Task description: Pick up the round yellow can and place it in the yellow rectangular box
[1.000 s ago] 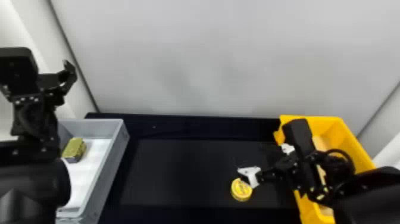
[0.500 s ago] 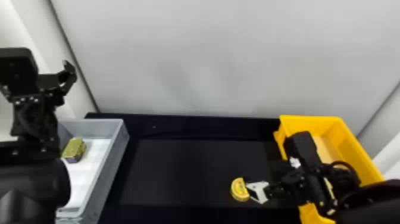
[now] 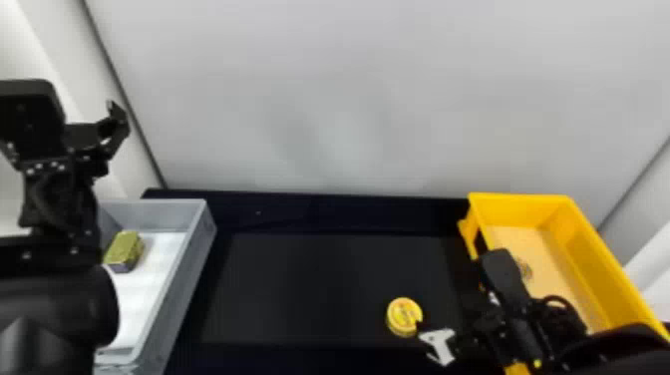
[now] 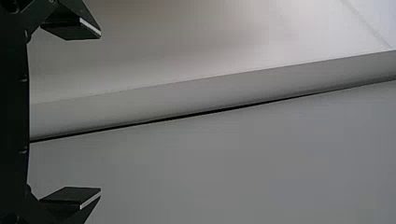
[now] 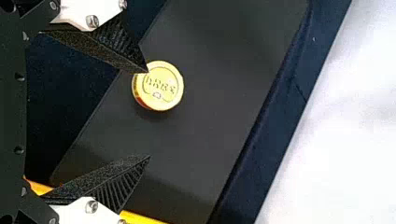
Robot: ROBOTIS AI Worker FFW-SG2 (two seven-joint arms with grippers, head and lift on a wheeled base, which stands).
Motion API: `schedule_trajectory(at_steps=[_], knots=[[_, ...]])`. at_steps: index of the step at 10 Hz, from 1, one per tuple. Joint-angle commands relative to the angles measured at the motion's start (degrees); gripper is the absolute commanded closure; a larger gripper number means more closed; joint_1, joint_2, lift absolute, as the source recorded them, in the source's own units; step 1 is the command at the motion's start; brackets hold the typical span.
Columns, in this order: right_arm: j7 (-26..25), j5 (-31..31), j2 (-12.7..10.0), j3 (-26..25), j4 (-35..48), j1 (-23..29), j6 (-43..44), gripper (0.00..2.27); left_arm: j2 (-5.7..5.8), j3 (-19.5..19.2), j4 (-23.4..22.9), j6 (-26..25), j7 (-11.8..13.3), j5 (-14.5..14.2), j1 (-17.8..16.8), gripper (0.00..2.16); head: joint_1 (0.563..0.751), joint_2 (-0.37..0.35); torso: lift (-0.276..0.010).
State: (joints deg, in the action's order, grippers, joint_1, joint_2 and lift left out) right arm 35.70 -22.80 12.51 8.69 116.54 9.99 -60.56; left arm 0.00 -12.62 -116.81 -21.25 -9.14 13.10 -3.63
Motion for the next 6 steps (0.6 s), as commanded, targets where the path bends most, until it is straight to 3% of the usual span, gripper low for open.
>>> schedule_trajectory(at_steps=[1,6], knots=[[0.71,1.25,-1.34,0.81,-3.51,-0.76,3.67,0.16,-0.15,0.14,0.00,0.06,-0.01,0.00,-0.06,0.10,0.694,0.014,-0.061],[1.50,1.78,-1.87,2.57,-9.93,-3.40,8.41,0.16,-0.15,0.05,0.00,0.06,-0.01,0.00,-0.06,0.10,0.694,0.014,-0.061]])
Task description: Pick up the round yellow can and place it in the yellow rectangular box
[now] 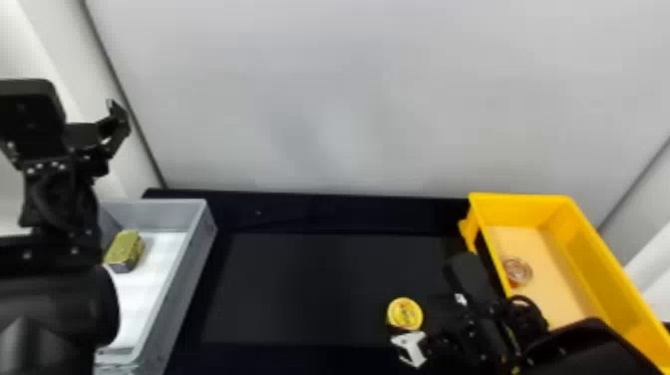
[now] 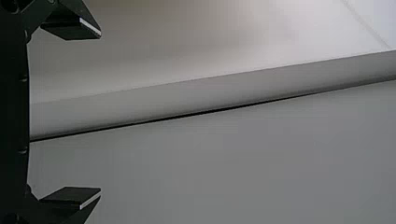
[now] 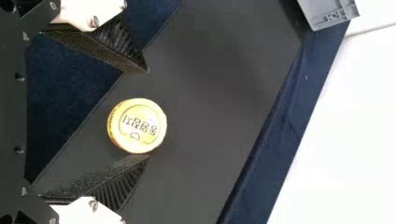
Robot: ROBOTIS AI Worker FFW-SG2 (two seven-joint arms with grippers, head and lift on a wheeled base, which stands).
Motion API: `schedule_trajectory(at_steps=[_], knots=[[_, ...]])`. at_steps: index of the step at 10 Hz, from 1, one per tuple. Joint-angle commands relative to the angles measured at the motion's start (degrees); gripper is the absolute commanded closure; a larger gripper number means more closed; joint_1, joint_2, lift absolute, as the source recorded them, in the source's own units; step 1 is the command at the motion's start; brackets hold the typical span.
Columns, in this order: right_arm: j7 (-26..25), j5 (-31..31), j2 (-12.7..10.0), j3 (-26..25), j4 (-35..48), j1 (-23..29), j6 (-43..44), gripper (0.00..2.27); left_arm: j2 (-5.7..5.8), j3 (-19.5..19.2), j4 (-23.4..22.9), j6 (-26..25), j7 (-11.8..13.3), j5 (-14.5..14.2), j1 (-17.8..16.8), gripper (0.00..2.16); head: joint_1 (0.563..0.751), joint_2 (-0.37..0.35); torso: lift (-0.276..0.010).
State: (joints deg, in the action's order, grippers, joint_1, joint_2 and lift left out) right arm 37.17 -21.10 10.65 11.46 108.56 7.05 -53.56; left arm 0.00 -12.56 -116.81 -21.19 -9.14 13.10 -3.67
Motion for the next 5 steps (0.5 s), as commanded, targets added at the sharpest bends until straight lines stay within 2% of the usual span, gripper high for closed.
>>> schedule_trajectory(at_steps=[1,5], knots=[[0.03,0.09,-0.02,-0.29,-2.91,-0.72,2.03,0.16,-0.15,-0.01,0.00,0.00,-0.01,0.00,-0.02,0.10,0.694,0.014,-0.061],[-0.06,0.26,-0.89,0.06,-7.31,-3.27,4.76,0.16,-0.15,0.34,0.00,0.00,-0.01,0.09,-0.10,0.10,0.694,0.014,-0.061]])
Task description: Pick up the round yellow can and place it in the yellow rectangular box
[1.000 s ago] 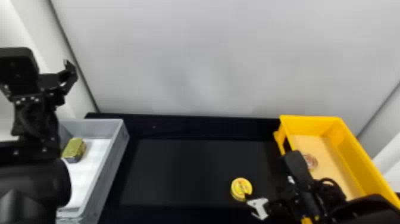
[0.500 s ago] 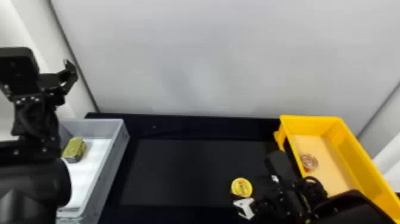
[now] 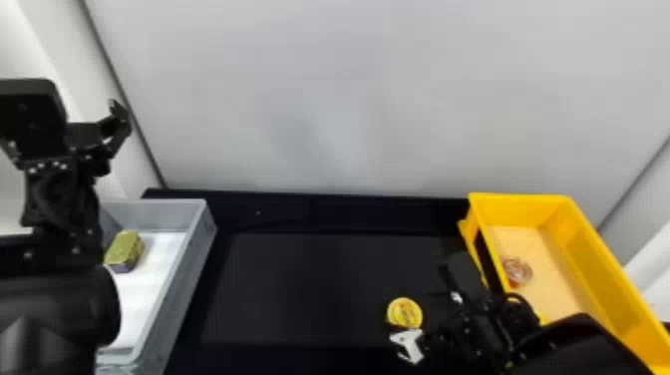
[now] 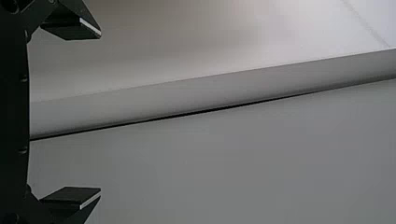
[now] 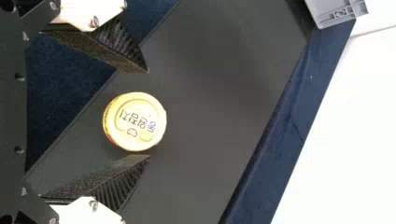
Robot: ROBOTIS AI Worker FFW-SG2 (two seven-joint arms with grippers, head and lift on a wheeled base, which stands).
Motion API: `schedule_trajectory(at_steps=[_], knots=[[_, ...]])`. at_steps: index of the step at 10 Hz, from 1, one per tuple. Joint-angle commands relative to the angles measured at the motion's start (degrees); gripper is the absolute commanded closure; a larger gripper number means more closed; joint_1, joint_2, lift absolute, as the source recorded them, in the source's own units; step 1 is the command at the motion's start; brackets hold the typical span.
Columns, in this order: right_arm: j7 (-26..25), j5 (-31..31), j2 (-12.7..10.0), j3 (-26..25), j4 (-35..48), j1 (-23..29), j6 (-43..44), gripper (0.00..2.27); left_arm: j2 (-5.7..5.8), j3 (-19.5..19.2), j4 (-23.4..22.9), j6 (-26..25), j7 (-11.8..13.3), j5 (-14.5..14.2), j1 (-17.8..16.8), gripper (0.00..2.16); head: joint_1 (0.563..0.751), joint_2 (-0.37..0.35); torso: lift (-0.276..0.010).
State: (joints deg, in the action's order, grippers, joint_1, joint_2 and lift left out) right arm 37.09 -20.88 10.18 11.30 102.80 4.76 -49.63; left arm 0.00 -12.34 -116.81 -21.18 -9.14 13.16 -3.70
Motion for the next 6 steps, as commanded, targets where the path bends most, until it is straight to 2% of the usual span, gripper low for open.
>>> schedule_trajectory(at_steps=[1,6], knots=[[0.10,0.22,-0.42,0.48,-3.13,-1.69,1.80,0.16,-0.15,0.12,0.00,-0.02,-0.01,0.02,-0.08,0.10,0.694,0.014,-0.061],[-1.04,0.39,-0.77,0.48,-7.44,-3.27,3.03,0.16,-0.15,0.20,0.00,0.07,-0.01,0.02,0.01,0.10,0.694,0.014,-0.061]])
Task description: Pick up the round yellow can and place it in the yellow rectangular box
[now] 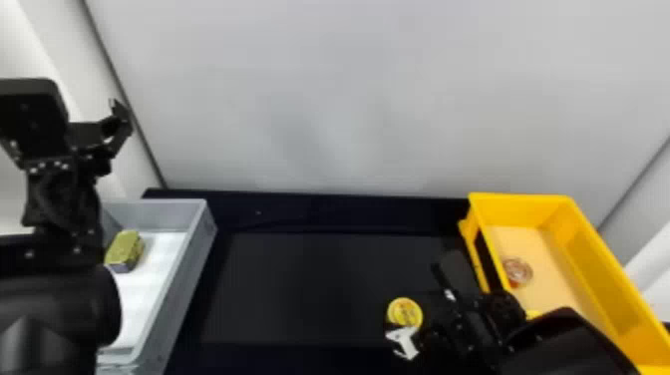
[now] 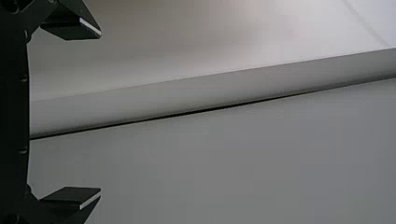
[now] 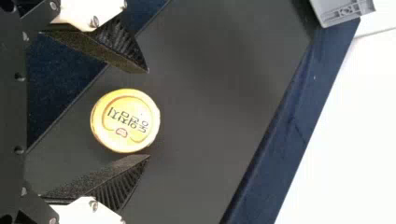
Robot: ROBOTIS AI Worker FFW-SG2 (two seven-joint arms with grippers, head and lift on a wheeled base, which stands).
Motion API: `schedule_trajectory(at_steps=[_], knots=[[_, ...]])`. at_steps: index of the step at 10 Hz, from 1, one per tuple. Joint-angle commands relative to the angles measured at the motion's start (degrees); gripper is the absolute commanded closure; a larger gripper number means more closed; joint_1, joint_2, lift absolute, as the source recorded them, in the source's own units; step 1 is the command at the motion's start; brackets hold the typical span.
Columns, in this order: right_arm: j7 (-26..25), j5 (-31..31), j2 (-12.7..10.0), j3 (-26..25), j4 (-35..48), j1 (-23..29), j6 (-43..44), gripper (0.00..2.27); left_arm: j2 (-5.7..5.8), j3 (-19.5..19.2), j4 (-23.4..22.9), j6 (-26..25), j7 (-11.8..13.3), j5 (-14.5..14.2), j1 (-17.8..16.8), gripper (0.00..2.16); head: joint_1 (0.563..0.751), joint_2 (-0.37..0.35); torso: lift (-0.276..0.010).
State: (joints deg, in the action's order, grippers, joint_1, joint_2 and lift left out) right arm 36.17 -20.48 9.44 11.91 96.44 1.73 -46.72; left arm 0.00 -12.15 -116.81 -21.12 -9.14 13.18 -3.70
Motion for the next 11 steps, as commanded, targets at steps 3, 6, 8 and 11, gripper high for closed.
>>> schedule_trajectory(at_steps=[3,6,8,11], knots=[[-0.03,0.08,-0.12,-0.39,-4.16,-0.68,0.82,0.16,-0.15,0.02,0.00,0.28,-0.01,0.00,0.01,0.10,0.694,0.014,-0.061],[0.24,0.34,-0.21,0.49,-4.95,-1.91,1.08,0.16,-0.15,0.02,-0.09,0.37,-0.01,0.09,0.01,0.10,0.694,0.014,-0.061],[0.06,0.34,-0.39,0.75,-5.56,-3.23,1.70,0.16,-0.15,0.11,-0.09,0.37,-0.01,0.09,0.01,0.10,0.694,0.014,-0.061],[0.15,0.34,-0.39,1.10,-5.83,-3.93,1.61,0.21,-0.15,0.02,-0.18,0.46,-0.09,0.09,0.01,0.10,0.694,0.014,-0.061]])
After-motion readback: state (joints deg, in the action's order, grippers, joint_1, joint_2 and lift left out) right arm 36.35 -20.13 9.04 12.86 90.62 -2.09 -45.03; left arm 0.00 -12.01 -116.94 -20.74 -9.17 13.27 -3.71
